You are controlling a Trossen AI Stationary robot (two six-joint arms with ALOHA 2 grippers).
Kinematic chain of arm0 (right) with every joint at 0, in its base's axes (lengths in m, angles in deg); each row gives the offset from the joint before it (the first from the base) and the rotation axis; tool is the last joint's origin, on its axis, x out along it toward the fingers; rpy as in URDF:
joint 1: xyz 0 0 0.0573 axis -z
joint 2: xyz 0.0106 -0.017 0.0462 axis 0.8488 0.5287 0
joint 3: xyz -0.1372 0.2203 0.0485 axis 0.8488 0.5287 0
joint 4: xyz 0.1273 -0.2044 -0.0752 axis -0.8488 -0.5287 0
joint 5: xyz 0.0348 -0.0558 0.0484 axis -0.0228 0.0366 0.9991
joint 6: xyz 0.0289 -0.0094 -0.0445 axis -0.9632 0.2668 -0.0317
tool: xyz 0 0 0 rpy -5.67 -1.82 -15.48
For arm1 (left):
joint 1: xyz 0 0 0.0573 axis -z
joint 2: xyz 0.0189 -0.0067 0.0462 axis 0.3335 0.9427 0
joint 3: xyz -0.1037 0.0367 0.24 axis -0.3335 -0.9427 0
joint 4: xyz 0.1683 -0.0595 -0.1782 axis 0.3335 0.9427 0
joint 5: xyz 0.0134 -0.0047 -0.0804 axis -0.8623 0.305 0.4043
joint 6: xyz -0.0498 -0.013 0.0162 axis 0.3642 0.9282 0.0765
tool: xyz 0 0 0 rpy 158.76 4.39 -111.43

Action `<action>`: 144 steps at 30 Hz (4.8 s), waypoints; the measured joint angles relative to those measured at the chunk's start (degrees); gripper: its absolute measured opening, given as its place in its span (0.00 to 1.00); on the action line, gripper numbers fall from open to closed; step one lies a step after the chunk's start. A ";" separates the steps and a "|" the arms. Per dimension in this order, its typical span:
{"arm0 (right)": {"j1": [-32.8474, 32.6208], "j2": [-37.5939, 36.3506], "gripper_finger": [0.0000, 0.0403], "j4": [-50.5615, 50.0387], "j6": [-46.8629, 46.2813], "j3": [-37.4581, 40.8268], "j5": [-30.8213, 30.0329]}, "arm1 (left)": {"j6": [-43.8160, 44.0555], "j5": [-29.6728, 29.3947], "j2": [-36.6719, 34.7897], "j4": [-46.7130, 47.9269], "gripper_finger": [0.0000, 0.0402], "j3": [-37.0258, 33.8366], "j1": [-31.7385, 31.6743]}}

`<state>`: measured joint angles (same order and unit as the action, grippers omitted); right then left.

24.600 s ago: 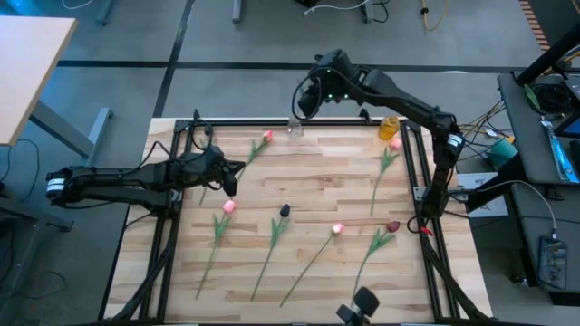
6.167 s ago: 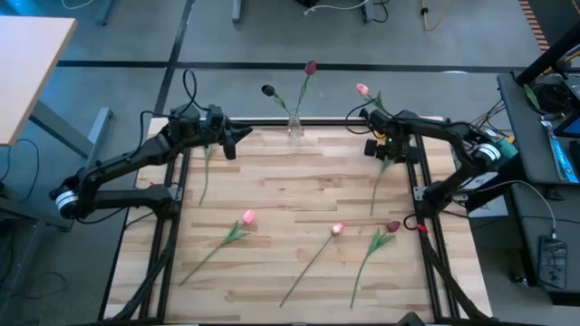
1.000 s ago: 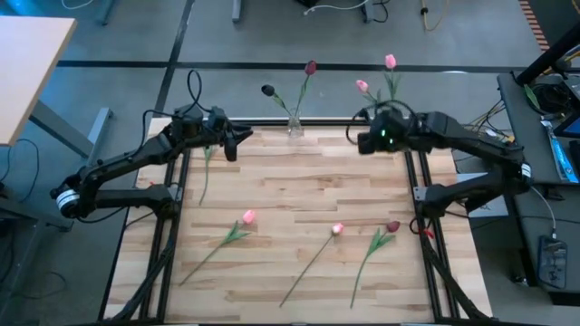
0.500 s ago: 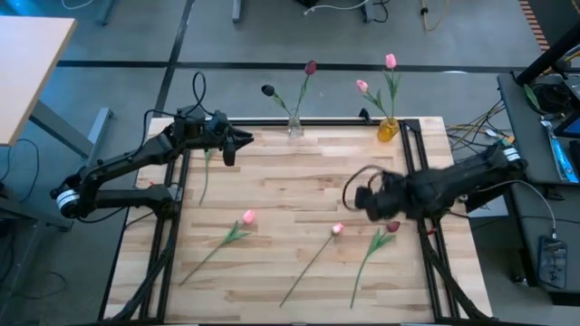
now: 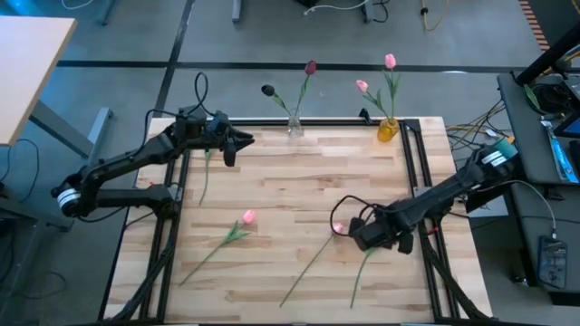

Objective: Sort flowers into vase by color
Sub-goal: Put the red tulip into the crystal vase, then put the left pink tulip into the yellow crystal vase

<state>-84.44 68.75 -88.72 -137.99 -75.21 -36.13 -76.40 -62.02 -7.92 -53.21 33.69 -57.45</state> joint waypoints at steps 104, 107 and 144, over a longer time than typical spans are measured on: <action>61.91 19.60 0.03 73.52 119.62 -26.62 -9.23 | -0.94 1.38 1.27 2.20 0.20 0.11 -0.01; 62.00 19.85 0.04 70.71 117.54 -26.62 -9.21 | -0.95 1.39 1.27 3.16 0.20 0.11 0.00; 57.37 14.47 0.39 29.09 117.07 -42.97 -11.03 | -3.50 4.33 -3.26 15.07 0.20 0.13 1.15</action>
<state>-27.08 83.22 -59.63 -20.92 -118.18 -47.16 -79.90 -57.69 -11.17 -38.14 33.82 -56.30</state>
